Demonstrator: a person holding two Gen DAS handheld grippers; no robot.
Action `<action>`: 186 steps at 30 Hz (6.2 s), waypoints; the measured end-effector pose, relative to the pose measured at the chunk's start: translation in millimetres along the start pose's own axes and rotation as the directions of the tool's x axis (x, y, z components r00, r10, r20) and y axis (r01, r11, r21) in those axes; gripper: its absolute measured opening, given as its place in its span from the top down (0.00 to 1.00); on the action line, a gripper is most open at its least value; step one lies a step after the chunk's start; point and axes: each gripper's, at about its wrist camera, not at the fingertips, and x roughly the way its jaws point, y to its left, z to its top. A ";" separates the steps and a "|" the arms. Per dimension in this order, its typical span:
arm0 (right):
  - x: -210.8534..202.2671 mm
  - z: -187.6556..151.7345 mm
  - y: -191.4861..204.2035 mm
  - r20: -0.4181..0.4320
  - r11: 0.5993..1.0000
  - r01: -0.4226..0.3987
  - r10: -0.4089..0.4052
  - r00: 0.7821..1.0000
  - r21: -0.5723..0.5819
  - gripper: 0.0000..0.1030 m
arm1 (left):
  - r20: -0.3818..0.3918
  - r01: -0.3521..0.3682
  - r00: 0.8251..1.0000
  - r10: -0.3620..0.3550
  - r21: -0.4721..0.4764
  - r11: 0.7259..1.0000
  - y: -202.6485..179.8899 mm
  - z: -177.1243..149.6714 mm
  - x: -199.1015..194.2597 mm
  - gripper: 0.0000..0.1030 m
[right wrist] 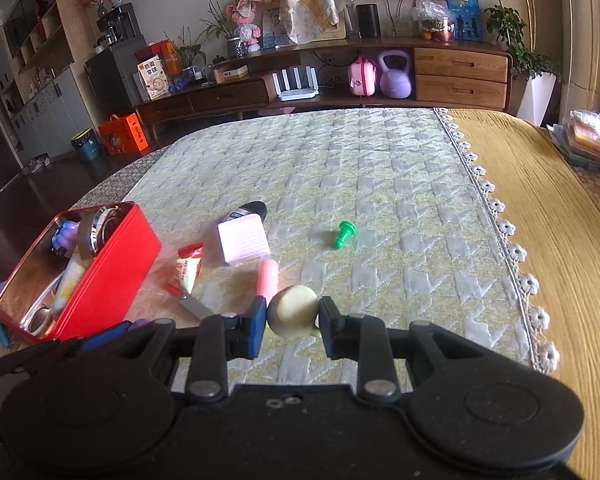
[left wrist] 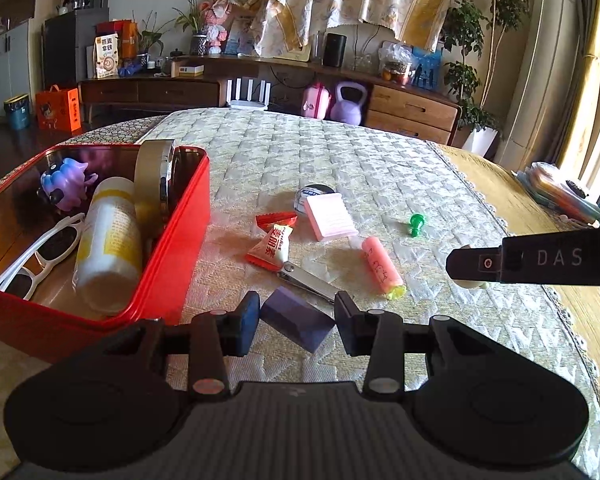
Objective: Organize rigid objects
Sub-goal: 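Grasp the purple block with the left tool while the right tool grasps the cream ball, then drop the purple block into the red tin with the left tool while the right tool releases the ball, then withdraw both open tools from the red tin back over the table, then grasp the pink highlighter with the right tool while the left tool grasps the silver nail clipper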
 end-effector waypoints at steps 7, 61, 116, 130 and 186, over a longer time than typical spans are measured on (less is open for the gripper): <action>-34.5 -1.6 16.2 0.030 1.000 0.004 -0.003 1.000 -0.016 0.74 | 0.019 0.047 0.999 -0.047 0.002 0.999 6.7 11.7 -31.8 0.61; 63.5 3.0 247.9 -0.147 0.924 -0.165 0.121 0.982 -0.345 0.74 | -0.156 -0.009 0.988 -0.001 -0.060 0.998 209.6 94.6 10.5 0.61; -35.4 -8.8 194.4 -0.021 0.969 -0.172 0.171 0.985 -0.178 0.26 | -0.116 0.017 0.993 -0.016 0.007 1.000 168.5 82.2 -46.1 0.39; -84.6 -25.1 111.8 0.069 0.992 -0.100 0.105 0.992 -0.072 0.05 | -0.078 0.067 0.995 -0.064 0.045 0.997 120.1 69.5 -75.8 0.24; 60.5 23.2 6.1 -0.131 0.998 -0.013 0.004 0.991 -0.063 0.27 | -0.110 0.213 0.975 -0.193 0.222 0.951 -5.6 7.1 52.6 0.18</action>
